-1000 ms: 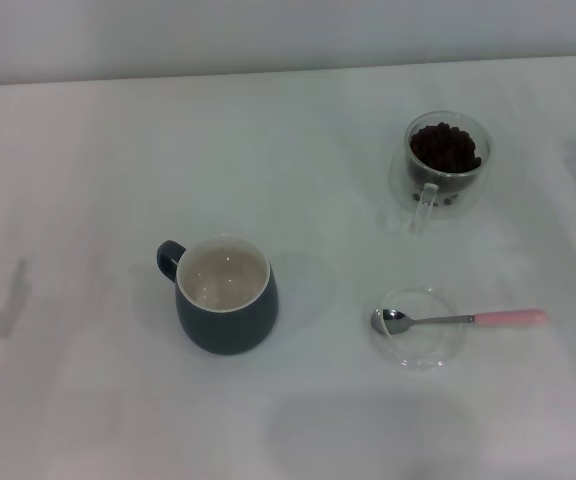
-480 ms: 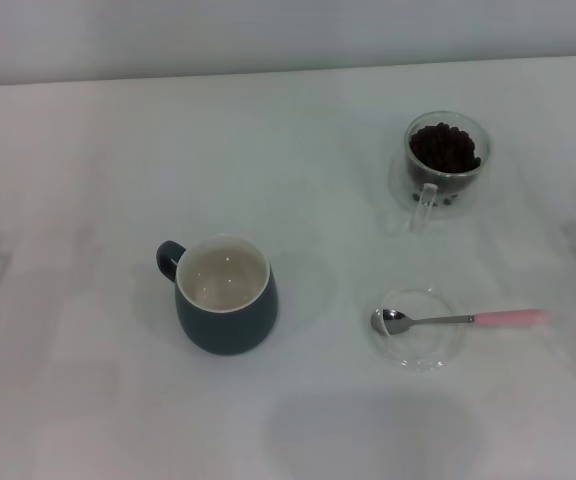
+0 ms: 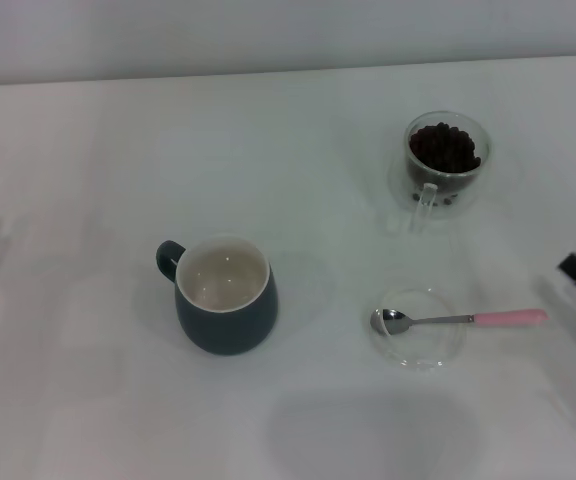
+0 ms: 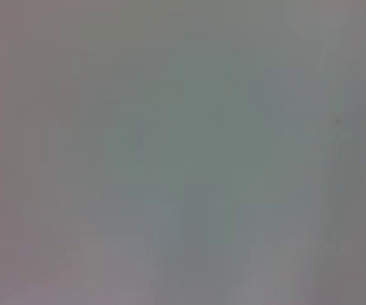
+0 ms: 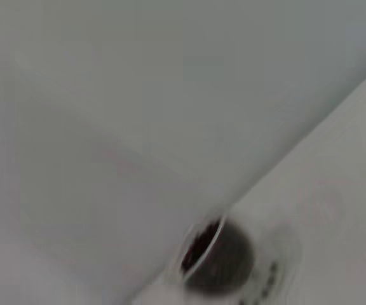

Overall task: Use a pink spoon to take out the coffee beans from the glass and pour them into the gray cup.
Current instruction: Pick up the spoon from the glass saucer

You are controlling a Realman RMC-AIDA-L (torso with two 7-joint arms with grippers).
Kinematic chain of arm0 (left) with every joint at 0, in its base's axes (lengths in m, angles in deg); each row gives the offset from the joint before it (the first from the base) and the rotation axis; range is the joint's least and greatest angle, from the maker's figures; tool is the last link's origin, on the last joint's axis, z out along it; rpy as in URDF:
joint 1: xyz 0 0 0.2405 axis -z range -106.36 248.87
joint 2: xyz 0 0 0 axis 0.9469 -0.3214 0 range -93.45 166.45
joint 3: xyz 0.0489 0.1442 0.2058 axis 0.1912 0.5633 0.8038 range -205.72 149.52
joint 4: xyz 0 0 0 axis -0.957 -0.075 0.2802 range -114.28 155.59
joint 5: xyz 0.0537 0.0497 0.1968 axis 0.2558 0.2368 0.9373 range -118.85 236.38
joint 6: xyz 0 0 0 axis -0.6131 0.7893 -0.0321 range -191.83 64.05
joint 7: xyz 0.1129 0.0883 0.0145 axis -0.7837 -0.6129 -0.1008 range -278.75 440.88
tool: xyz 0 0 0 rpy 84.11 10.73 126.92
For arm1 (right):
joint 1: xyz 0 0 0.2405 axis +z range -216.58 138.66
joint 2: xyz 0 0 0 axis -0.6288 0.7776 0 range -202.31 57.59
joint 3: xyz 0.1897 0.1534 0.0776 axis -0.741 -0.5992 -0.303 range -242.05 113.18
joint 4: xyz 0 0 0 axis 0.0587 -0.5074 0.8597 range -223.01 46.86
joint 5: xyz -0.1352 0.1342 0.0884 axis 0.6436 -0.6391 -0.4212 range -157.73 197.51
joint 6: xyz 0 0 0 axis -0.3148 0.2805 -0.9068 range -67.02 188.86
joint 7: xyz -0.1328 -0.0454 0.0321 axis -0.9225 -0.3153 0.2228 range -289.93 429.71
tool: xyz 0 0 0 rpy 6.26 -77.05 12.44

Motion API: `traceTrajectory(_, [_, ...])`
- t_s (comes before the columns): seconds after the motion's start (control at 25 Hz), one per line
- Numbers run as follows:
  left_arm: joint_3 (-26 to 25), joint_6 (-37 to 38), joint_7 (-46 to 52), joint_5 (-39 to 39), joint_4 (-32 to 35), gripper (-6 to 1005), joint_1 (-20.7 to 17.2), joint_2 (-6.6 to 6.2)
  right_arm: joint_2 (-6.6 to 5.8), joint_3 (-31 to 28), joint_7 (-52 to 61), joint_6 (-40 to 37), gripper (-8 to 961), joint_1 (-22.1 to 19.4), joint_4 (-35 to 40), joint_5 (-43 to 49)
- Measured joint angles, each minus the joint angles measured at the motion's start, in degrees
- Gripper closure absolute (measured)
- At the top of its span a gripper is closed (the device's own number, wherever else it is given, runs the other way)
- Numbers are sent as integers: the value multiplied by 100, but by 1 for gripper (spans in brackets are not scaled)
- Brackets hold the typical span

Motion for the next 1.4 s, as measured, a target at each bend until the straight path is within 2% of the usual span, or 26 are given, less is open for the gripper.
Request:
traceTrajectory(0.28, [29, 0, 3, 20, -29, 165, 173, 15, 25, 395, 4, -317, 114, 182, 17, 327])
traceTrajectory(0.8, [56, 5, 3, 43, -26, 166, 210, 23, 23, 552, 155, -234, 117, 189, 15, 557])
traceTrajectory(1.12, [59, 5, 3, 46, -34, 166, 181, 32, 18, 565, 173, -139, 265, 196, 35, 566])
traceTrajectory(1.36, [59, 5, 3, 46, -35, 166, 178, 31, -2, 583, 200, -19, 435, 203, 49, 591])
traceTrajectory(1.4, [59, 5, 3, 46, -34, 166, 176, 31, -6, 594, 211, 1, 437, 207, 54, 601])
